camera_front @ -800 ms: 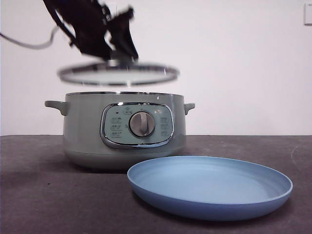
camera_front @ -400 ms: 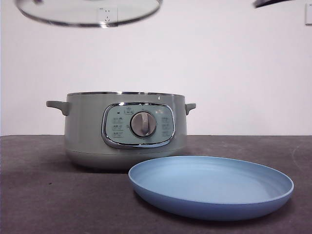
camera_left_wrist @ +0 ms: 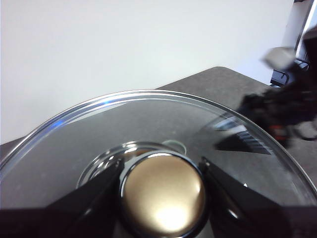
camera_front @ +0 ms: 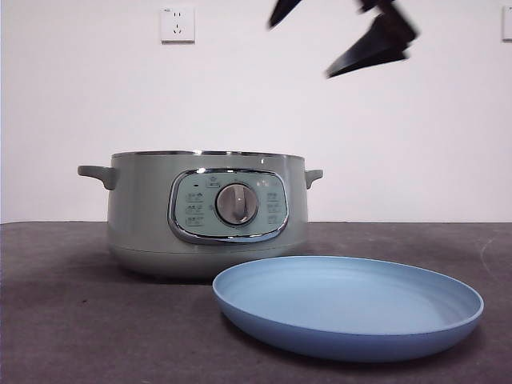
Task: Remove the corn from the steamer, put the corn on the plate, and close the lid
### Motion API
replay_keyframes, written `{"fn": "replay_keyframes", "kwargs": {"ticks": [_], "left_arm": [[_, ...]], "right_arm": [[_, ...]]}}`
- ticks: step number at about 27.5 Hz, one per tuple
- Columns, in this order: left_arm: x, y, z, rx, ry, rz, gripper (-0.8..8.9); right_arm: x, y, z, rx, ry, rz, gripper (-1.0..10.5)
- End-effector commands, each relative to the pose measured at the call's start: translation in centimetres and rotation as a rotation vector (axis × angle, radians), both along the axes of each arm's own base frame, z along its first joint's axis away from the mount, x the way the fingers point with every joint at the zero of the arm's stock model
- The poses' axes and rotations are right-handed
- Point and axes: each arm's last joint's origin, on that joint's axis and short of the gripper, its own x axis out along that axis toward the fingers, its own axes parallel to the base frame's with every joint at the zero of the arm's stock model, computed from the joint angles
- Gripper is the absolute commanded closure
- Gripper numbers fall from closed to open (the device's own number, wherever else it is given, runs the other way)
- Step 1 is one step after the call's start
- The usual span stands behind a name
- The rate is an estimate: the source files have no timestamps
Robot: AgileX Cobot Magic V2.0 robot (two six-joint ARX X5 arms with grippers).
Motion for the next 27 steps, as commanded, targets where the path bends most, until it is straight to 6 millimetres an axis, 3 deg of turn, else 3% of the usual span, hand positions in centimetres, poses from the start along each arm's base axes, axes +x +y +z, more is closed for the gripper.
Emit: {"fn": "replay_keyframes", "kwargs": {"ticks": [1, 9, 14, 19, 27], "left_arm": [[-1.8, 0.8, 0.8, -0.008, -0.044, 0.024, 8.21], [-5.5, 2.4, 0.6, -0.009, -0.043, 0.039, 8.21], [-6.9, 3.0, 0.3, -0.008, -0.032, 0.04, 8.21], [-7.1, 3.1, 0.2, 0.002, -0.021, 0.037, 8.22], [-7.1, 3.1, 0.1, 0.008, -0.018, 0.036, 8.22]], "right_arm": [[1.9, 3.0, -0.3, -0.02, 0.005, -0.004, 4.1], [6.6, 9.5, -1.8, -0.164, 0.07, -0.037, 4.1], [8.9, 13.1, -5.8, -0.249, 0.101, -0.054, 4.2], [9.6, 14.2, -9.5, -0.306, 0.154, -0.067, 4.2], [10.3, 14.6, -12.5, -0.361, 0.203, -0.084, 4.5]]}}
